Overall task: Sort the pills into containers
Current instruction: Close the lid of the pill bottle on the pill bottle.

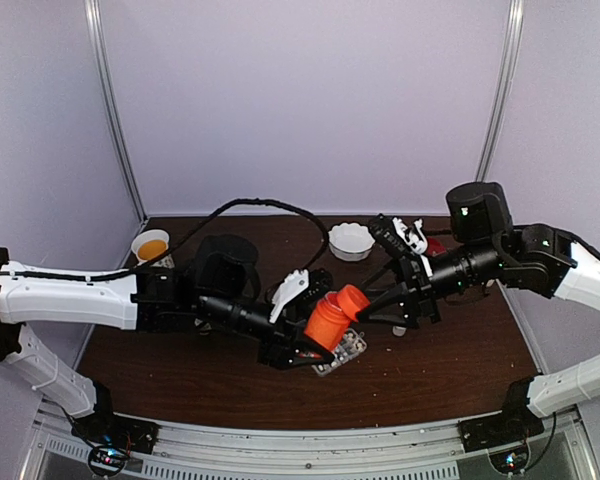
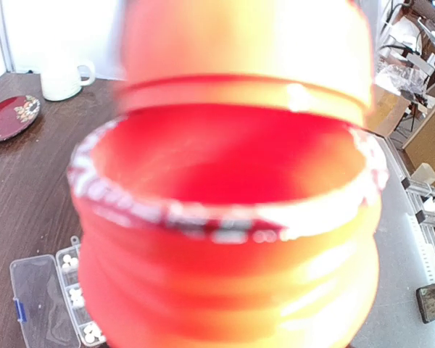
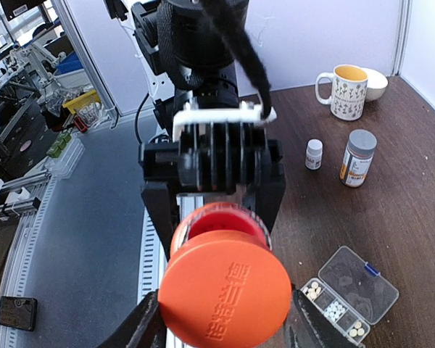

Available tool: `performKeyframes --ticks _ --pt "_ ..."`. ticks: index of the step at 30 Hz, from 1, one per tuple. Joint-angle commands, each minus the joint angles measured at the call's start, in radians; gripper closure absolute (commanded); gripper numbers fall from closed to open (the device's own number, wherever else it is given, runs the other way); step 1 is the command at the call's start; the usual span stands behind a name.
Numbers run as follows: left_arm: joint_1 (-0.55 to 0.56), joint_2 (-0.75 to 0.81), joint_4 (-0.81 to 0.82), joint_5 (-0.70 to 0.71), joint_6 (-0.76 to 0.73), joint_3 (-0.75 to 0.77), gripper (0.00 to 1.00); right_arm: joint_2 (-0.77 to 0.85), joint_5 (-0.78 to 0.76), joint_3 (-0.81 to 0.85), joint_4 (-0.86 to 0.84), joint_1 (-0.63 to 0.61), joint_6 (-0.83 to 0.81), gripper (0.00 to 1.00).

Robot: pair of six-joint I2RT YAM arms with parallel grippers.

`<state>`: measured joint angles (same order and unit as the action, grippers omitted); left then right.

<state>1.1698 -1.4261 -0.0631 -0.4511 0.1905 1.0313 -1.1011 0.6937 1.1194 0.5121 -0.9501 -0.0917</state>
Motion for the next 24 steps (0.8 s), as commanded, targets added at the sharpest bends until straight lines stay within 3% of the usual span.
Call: performKeyframes --ticks 1,6,12,24 --pt "-0.045 0.068 0.171 0.003 0.036 0.006 0.88 0.015 0.076 -0.006 0.181 0.003 -0.032 1.0" --pt "-0.044 0.059 0.155 -0.006 0.027 0.017 0.98 0.009 0.058 0.005 0.161 0.01 -0.019 1.0" --pt "-0.045 0.036 0.125 -0.018 0.02 0.044 0.95 0.015 0.043 -0.004 0.016 0.024 0.083 1.0" --pt "-0.045 0.011 0.1 -0.062 0.002 0.072 0.96 -0.094 0.045 0.103 0.065 0.021 0.057 1.0"
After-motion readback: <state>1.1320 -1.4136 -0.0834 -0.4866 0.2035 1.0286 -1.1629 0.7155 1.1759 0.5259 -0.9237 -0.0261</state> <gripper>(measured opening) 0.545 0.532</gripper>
